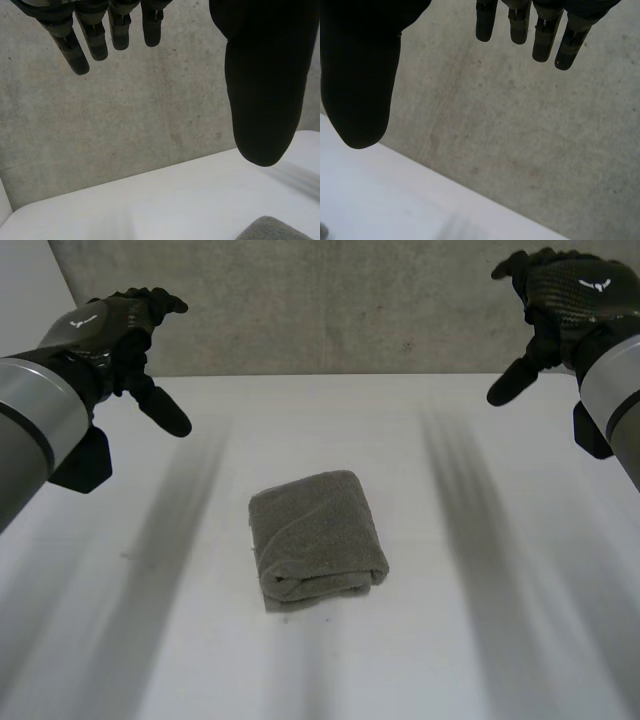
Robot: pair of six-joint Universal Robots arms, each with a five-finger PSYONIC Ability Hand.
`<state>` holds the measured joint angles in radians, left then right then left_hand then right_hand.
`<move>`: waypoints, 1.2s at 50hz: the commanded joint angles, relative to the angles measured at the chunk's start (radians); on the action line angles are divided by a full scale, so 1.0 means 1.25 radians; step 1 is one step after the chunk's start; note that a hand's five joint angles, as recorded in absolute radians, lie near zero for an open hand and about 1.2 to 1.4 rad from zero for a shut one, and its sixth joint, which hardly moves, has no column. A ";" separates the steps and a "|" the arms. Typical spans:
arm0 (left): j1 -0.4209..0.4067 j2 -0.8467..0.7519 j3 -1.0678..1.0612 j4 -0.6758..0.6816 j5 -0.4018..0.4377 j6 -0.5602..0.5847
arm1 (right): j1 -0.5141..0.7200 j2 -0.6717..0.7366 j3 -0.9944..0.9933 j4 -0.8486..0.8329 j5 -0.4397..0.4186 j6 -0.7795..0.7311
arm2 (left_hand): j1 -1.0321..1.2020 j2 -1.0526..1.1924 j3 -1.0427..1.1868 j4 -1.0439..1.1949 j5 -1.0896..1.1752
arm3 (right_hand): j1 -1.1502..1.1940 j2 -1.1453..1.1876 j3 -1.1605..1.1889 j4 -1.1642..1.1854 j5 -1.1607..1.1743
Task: Fold the towel.
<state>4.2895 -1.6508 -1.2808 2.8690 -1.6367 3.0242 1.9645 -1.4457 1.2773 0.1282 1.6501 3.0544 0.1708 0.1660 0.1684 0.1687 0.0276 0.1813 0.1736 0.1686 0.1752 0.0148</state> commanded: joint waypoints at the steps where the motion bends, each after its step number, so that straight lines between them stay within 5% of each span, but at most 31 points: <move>1: 0.002 0.017 -0.004 -0.002 0.020 -0.002 | -0.002 0.007 -0.004 0.025 -0.009 0.000 | 0.006 0.010 0.008 0.008 -0.019 | -0.005 0.001 0.005 -0.001 -0.012; 60: 0.045 0.042 -0.012 0.027 0.022 0.006 | 0.005 0.008 0.009 0.019 -0.013 -0.028 | 0.006 0.010 0.008 0.008 -0.019 | -0.005 0.001 0.005 -0.001 -0.012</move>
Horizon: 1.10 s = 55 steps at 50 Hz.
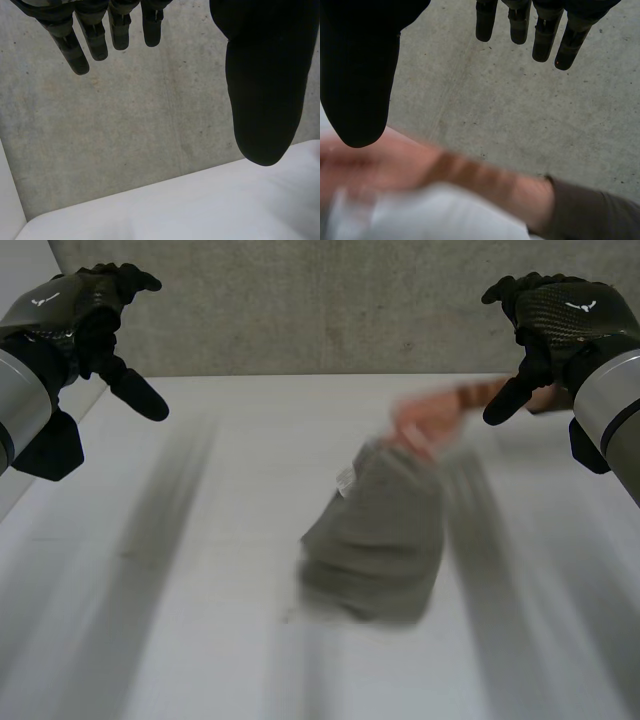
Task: Fold the towel.
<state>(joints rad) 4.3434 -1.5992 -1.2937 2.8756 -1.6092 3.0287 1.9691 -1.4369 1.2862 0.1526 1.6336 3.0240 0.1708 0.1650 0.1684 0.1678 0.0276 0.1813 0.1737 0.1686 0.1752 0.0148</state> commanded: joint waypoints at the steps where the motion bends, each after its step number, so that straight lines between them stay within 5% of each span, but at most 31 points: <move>1: 0.002 0.001 -0.004 0.027 0.000 0.002 | 0.002 0.001 0.002 -0.002 0.000 -0.004 | 0.004 0.008 0.006 0.006 -0.021 | -0.005 0.001 0.005 -0.001 -0.012; 55: 0.007 0.001 -0.031 0.068 0.000 0.003 | 0.008 0.000 0.008 0.002 -0.033 -0.005 | 0.006 0.011 0.008 0.008 -0.019 | -0.005 0.001 0.005 -0.001 -0.012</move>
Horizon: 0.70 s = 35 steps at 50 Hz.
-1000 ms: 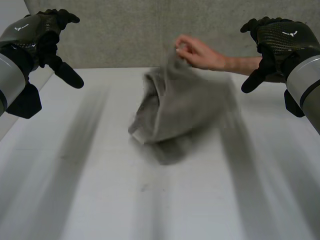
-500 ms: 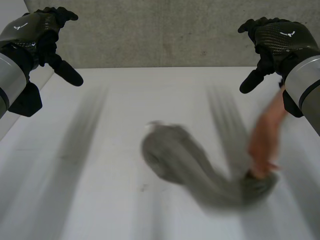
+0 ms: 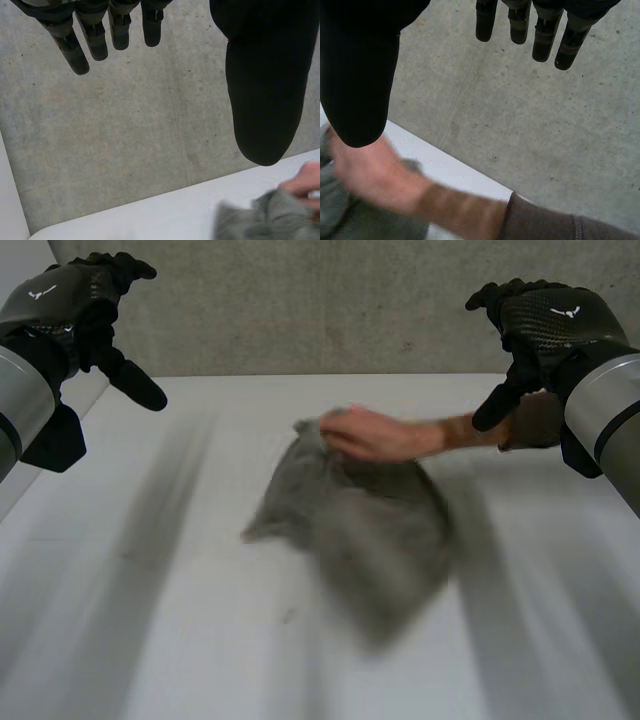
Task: Fold the towel.
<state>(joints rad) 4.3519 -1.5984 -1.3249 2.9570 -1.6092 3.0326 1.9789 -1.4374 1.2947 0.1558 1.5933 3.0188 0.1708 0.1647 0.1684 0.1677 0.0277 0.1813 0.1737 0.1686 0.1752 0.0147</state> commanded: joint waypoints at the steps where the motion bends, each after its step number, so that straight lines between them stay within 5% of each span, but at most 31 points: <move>1: 0.000 0.000 -0.007 0.005 0.000 0.000 | 0.000 0.000 0.001 0.000 0.000 0.000 | 0.004 0.008 0.006 0.006 -0.022 | -0.005 0.001 0.005 -0.001 -0.012; 29: 0.001 -0.006 -0.013 0.010 0.000 0.000 | 0.001 0.001 0.004 -0.004 -0.004 -0.002 | 0.006 0.011 0.008 0.008 -0.019 | -0.005 0.001 0.005 -0.001 -0.012; 35: -0.004 -0.015 -0.024 0.004 0.001 0.003 | 0.001 0.009 0.004 0.007 -0.066 -0.074 | 0.011 0.016 0.013 0.013 -0.014 | -0.005 0.001 0.005 -0.001 -0.012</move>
